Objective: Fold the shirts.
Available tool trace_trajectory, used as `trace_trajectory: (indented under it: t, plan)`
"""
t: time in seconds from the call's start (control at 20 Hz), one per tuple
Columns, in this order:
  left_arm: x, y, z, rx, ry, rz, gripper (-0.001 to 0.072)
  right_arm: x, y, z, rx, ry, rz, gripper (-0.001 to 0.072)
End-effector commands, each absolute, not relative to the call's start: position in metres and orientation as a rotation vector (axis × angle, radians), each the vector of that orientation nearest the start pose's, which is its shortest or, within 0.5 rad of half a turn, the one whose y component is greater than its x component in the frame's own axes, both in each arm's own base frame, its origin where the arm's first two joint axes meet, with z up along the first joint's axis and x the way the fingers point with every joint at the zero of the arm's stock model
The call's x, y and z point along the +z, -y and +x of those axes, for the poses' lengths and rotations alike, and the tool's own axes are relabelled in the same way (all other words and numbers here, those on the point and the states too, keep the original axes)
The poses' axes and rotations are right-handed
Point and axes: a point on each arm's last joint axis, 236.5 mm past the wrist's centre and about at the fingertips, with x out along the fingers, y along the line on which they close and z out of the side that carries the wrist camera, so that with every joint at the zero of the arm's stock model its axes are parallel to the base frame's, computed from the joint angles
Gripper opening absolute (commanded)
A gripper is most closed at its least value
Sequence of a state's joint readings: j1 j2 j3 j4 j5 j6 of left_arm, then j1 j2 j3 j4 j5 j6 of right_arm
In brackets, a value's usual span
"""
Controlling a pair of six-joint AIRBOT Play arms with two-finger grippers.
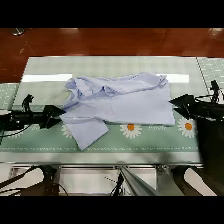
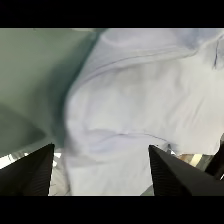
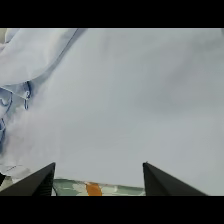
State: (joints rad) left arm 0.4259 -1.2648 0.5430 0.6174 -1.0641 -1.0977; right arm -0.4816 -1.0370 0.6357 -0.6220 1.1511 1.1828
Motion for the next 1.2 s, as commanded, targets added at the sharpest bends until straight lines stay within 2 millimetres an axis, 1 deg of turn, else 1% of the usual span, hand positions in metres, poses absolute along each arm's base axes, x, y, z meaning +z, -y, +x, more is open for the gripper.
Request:
trace_trajectory:
  t: [0.0, 0.05, 0.1, 0.15, 0.2, 0.25, 0.3, 0.35, 0.4, 0.45, 0.5, 0.55, 0.6, 0.7, 0.9, 1.05, 1.15]
  plan:
    - [-0.098, 0.066, 0.308, -0.202, -1.251, -0.897, 0.0683, 0.002, -0.033, 0.318, 0.226, -1.071, 0.954, 0.0623]
    - [-0.099, 0.069, 0.312, -0.196, -1.244, -0.882, 0.0678, 0.001, -0.032, 0.317, 0.218, -1.074, 0.961, 0.0622]
    - [-0.1, 0.071, 0.314, -0.187, -1.24, -0.876, 0.0575, 0.001, -0.031, 0.318, 0.203, -1.076, 0.982, 0.0623]
    - [-0.099, 0.071, 0.315, -0.186, -1.238, -0.877, 0.0171, 0.003, -0.026, 0.317, 0.19, -1.074, 1.004, 0.0623]
    - [-0.097, 0.072, 0.316, -0.192, -1.239, -0.878, 0.002, 0.005, -0.015, 0.315, 0.174, -1.069, 1.015, 0.0623]
    - [-0.096, 0.073, 0.315, -0.203, -1.245, -0.882, 0.0021, 0.004, -0.001, 0.309, 0.145, -1.075, 1.013, 0.0623]
    - [-0.094, 0.075, 0.314, -0.213, -1.251, -0.885, 0.0021, -0.002, 0.013, 0.3, 0.104, -1.097, 1.008, 0.0623]
    - [-0.093, 0.077, 0.312, -0.223, -1.259, -0.888, 0.0021, -0.015, 0.029, 0.282, 0.041, -1.156, 0.987, 0.0623]
    - [-0.093, 0.077, 0.311, -0.225, -1.26, -0.888, 0.0021, -0.03, 0.039, 0.262, -0.026, -1.235, 0.963, 0.0623]
    - [-0.093, 0.077, 0.312, -0.224, -1.26, -0.888, 0.0021, -0.047, 0.045, 0.239, -0.095, -1.327, 0.938, 0.0623]
    - [-0.093, 0.077, 0.312, -0.223, -1.259, -0.888, 0.0021, -0.061, 0.047, 0.221, -0.146, -1.393, 0.93, 0.0623]
    - [-0.093, 0.077, 0.312, -0.223, -1.258, -0.888, 0.0021, -0.068, 0.042, 0.215, -0.15, -1.414, 0.947, 0.0623]
    - [-0.093, 0.077, 0.312, -0.223, -1.259, -0.888, 0.0021, -0.071, 0.037, 0.215, -0.136, -1.407, 0.96, 0.0623]
    - [-0.093, 0.077, 0.312, -0.224, -1.259, -0.889, 0.0021, -0.073, 0.029, 0.225, -0.103, -1.385, 0.961, 0.0623]
    - [-0.093, 0.078, 0.311, -0.225, -1.261, -0.889, 0.0021, -0.086, 0.007, 0.256, -0.033, -1.358, 1.014, 0.0623]
    - [-0.093, 0.078, 0.311, -0.226, -1.261, -0.889, 0.0021, -0.097, -0.004, 0.28, -0.011, -1.372, 1.014, 0.0623]
    - [-0.093, 0.078, 0.311, -0.226, -1.261, -0.888, 0.0021, -0.102, -0.016, 0.294, 0.015, -1.384, 1.018, 0.0622]
